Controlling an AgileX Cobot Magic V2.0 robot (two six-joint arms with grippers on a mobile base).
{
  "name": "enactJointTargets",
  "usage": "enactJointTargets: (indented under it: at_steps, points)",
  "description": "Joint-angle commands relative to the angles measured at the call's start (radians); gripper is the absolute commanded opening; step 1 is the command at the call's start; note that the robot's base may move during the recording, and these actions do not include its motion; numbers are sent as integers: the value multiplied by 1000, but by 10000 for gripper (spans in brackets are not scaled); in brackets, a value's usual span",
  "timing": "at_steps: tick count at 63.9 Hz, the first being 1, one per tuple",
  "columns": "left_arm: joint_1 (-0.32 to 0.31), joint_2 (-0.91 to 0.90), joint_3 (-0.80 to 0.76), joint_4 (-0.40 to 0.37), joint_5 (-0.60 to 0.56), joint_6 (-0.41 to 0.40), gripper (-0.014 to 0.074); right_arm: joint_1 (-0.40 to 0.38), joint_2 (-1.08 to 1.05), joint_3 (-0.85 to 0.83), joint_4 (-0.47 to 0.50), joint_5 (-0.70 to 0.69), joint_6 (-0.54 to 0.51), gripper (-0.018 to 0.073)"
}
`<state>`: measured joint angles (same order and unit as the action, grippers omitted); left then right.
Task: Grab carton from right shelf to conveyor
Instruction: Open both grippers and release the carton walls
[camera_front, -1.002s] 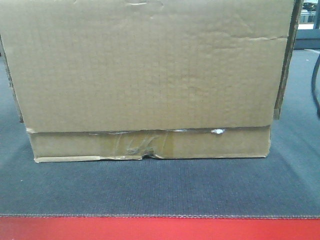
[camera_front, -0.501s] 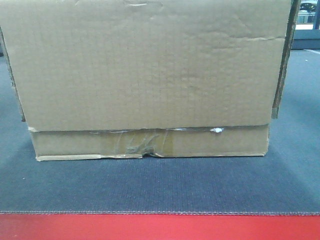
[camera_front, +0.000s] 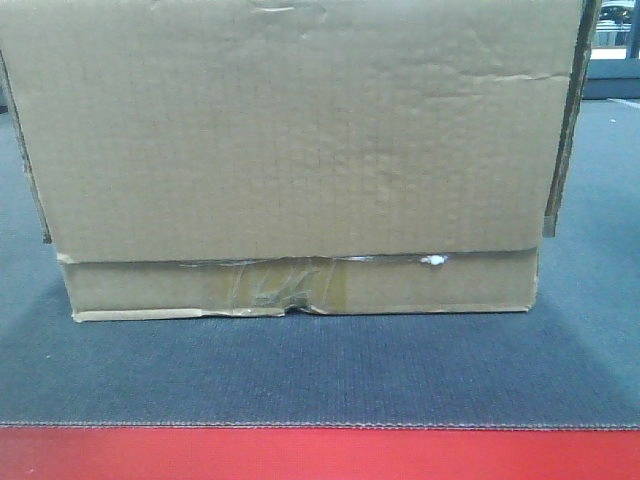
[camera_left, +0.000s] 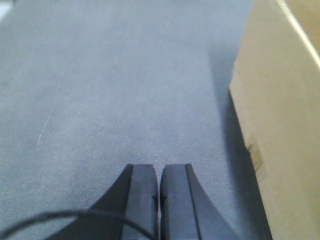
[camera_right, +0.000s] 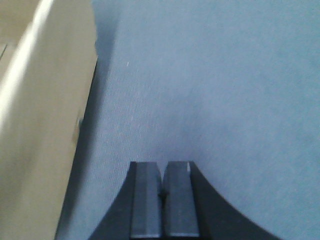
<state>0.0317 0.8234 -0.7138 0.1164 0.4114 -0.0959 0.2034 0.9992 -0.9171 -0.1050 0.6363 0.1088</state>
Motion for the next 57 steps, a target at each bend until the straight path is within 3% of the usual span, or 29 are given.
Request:
enactJointTargets:
  at_steps: [1, 8, 21, 39, 57]
  points:
    - [4, -91, 96, -6, -115, 8, 15, -6, -103, 133, -16, -128, -5, -67]
    - [4, -211, 189, -3, -174, 8, 15, -6, -240, 284, -16, -231, -5, -67]
    - [4, -388, 263, 0, -174, 8, 15, -6, -534, 446, -16, -323, -5, -67]
    - [4, -504, 266, 0, -172, 8, 15, -6, -866, 473, -16, -325, -5, -67]
    - [4, -508, 266, 0, -169, 8, 15, -6, -908, 473, -16, -324, -5, -67]
